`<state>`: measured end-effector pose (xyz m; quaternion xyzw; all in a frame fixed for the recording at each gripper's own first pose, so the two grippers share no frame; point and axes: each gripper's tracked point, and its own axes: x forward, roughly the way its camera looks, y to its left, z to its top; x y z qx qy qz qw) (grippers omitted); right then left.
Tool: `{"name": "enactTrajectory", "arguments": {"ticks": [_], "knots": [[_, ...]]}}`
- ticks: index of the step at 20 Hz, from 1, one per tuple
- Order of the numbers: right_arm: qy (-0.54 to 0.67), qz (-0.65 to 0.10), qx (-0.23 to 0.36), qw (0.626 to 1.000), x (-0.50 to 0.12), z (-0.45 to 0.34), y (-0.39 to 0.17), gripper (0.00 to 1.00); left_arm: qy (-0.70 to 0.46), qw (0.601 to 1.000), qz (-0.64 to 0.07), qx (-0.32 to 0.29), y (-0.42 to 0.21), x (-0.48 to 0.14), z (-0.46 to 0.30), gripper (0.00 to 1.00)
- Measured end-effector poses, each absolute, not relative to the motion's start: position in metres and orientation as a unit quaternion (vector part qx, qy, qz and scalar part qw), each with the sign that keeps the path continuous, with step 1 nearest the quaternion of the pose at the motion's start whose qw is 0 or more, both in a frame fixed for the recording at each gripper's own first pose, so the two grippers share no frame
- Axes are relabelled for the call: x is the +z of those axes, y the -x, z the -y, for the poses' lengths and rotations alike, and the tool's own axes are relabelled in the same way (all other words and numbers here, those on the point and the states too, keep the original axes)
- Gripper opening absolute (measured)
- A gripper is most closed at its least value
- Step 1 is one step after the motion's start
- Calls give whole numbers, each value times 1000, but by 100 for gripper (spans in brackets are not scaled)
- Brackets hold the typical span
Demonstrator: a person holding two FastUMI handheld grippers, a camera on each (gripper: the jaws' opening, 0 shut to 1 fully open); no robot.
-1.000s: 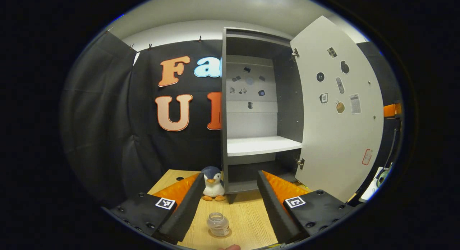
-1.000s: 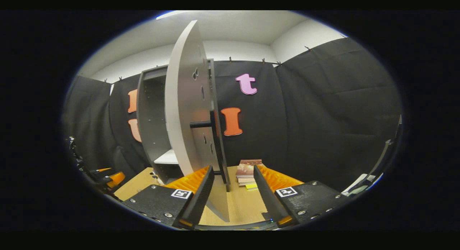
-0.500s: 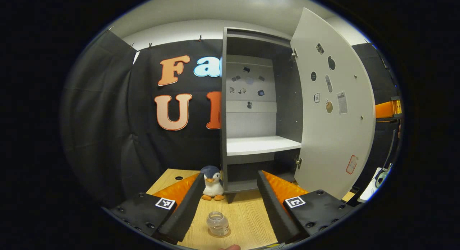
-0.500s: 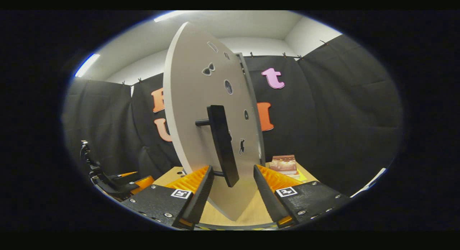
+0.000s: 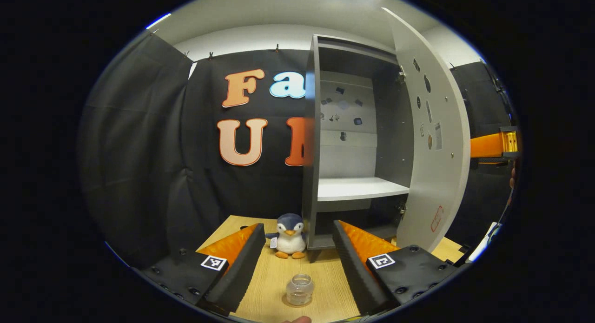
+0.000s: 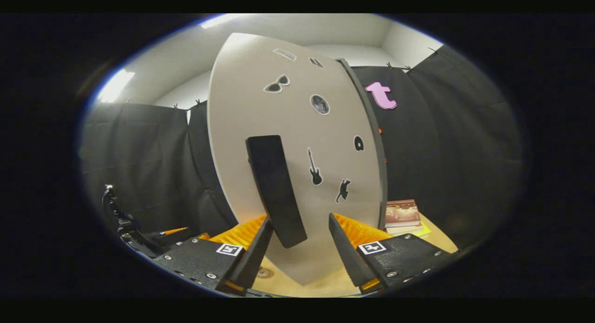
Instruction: Open the cabinet door with the right hand, grasp the bottle in the cabinet with the left hand and place it on the coaster, then close the cabinet door with the right hand.
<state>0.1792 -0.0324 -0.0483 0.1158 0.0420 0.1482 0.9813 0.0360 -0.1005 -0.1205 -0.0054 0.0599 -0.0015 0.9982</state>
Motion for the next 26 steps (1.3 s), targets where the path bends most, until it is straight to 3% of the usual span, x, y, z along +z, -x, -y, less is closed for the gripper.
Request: {"name": "enactTrajectory", "arguments": {"ticks": [1,3,6,16,26], "knots": [[-119,-42,151,980,-48,25,-187,72,6,998,-59,1,-38,-120,97,95],[-115,-38,160,980,-46,7,-202,84,6,998,-56,5,-45,-119,90,95],[-98,-33,174,979,-44,2,-207,87,8,999,-51,13,-58,-116,77,95],[-63,-7,191,980,-41,-18,-230,88,30,999,-38,26,-110,-109,51,95],[-35,0,128,991,-49,-23,-253,93,46,997,-51,26,-156,-129,33,96]]}}
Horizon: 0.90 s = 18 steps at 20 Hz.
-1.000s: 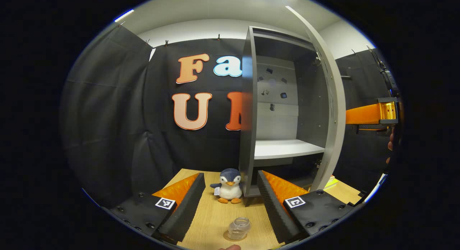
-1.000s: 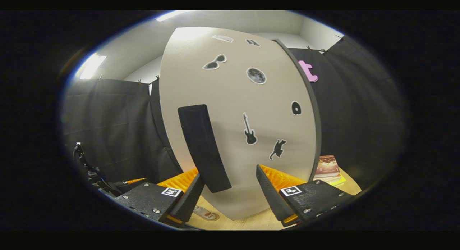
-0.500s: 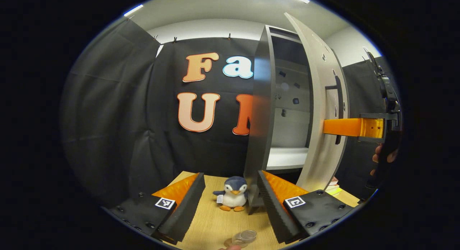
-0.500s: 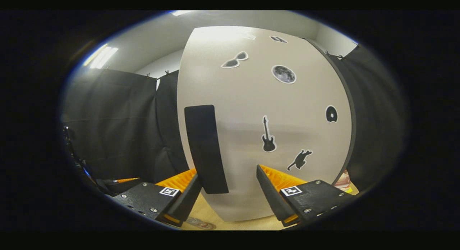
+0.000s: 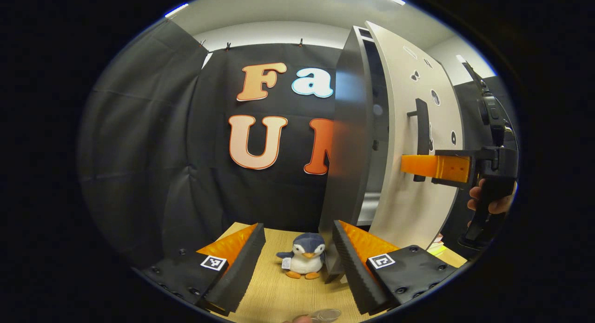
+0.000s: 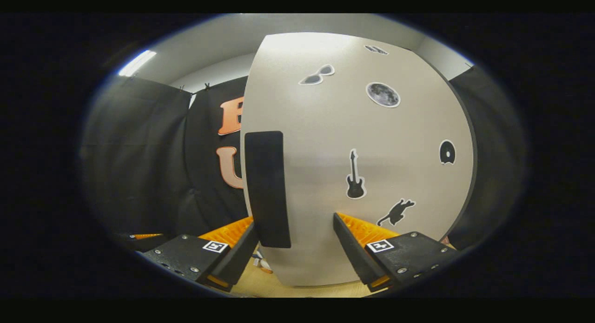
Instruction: Open the cabinet door with the right hand, grasp the bottle in the cabinet with the left hand and place it on the coaster, then close the cabinet door with the right hand.
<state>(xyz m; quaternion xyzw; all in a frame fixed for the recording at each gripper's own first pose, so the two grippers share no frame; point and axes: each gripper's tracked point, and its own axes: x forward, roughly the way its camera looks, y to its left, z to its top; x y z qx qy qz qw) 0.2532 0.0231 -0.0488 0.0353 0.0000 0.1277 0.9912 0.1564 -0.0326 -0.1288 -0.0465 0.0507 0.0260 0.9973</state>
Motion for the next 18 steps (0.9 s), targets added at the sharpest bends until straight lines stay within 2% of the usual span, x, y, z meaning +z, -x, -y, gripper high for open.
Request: {"name": "enactTrajectory", "arguments": {"ticks": [10,14,16,18], "knots": [[-27,1,81,996,-54,-22,-267,94,57,997,-55,11,-182,-137,31,95],[-39,-8,99,994,-55,-26,-267,94,60,996,-60,8,-178,-139,36,95],[-65,-26,132,989,-55,-35,-254,94,52,997,-54,12,-168,-131,38,95],[-70,-11,129,989,-48,-26,-232,95,50,998,-49,13,-155,-123,45,95]]}}
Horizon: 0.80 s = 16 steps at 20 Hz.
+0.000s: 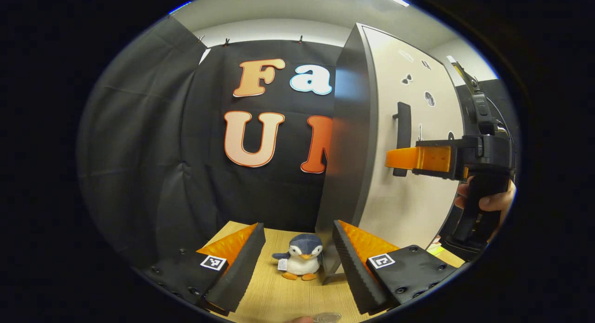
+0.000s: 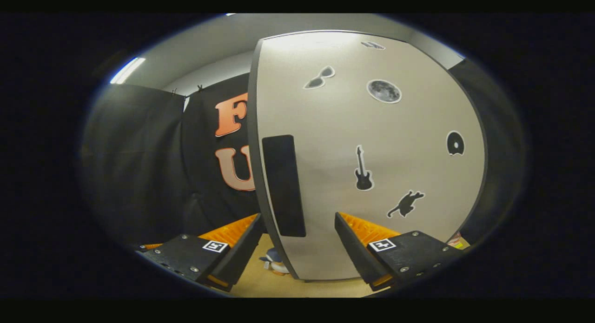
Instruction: Open the cabinet door with the right hand, grasp the bottle in the cabinet with the left hand and place it on the coaster, then close the cabinet door with the right hand.
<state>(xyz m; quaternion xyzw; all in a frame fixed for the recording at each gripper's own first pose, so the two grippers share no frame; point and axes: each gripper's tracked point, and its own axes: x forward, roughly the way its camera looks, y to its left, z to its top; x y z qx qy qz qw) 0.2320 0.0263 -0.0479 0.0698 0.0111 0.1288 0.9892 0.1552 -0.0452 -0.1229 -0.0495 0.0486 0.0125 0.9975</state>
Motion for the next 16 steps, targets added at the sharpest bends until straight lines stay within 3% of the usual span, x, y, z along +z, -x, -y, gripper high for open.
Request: {"name": "enactTrajectory", "arguments": {"ticks": [8,16], "knots": [[-59,-19,87,994,-61,58,-103,94,41,999,-30,5,-81,-71,99,99],[-58,-19,34,998,-68,142,-7,94,21,1000,-16,-5,-30,-33,152,94]]}}
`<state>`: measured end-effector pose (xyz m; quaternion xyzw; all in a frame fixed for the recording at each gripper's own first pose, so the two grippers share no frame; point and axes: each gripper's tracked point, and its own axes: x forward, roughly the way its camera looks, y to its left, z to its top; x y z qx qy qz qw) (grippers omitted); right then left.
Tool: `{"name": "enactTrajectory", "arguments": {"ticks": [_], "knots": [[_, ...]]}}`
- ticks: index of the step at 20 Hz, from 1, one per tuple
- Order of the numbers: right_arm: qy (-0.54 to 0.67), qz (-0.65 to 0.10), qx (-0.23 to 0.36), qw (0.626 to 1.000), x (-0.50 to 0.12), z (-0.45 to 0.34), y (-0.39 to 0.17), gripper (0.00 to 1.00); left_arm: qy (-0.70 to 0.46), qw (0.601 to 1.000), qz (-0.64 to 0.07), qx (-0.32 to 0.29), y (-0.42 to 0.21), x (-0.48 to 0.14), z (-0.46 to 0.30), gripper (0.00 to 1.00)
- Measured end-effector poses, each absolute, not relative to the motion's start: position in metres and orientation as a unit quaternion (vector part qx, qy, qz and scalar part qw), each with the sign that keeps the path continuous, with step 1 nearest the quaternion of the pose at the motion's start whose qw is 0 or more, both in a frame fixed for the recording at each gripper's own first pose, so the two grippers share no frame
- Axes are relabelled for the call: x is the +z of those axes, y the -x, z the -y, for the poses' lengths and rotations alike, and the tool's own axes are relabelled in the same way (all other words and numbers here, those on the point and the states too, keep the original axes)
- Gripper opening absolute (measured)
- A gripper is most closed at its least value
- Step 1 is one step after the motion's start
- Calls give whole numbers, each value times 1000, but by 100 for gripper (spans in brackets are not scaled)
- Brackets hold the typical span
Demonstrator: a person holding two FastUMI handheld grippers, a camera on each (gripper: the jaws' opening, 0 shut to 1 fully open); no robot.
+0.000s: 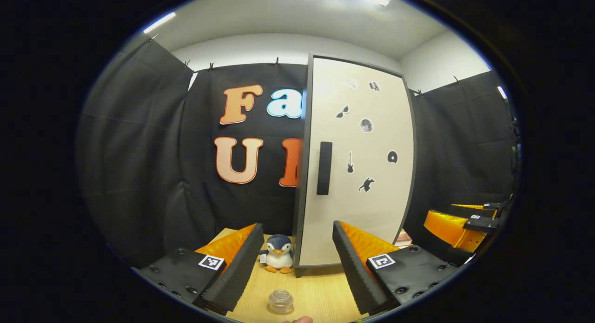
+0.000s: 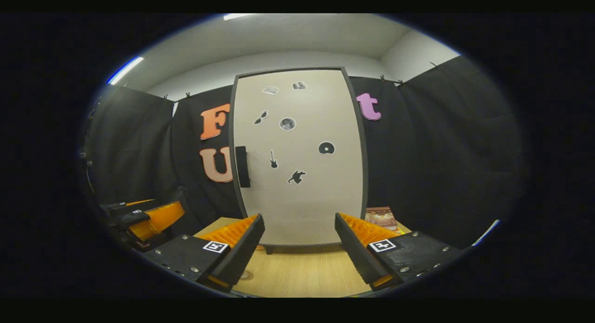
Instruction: Open the cabinet door with the right hand, grasp the bottle in the cabinet with the left hand and place it on the coaster, then close the cabinet door with the right hand.
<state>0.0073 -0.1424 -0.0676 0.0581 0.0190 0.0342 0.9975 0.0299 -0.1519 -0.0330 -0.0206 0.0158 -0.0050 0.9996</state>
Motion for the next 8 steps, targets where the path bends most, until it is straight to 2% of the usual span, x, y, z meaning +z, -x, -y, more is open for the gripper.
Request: {"name": "enactTrajectory", "arguments": {"ticks": [4,8], "knots": [[-52,-16,33,998,-63,154,9,95,14,1000,-12,1,-17,-24,159,96],[-50,-11,37,998,-57,155,16,96,13,1000,-7,4,-13,-21,160,94]]}}
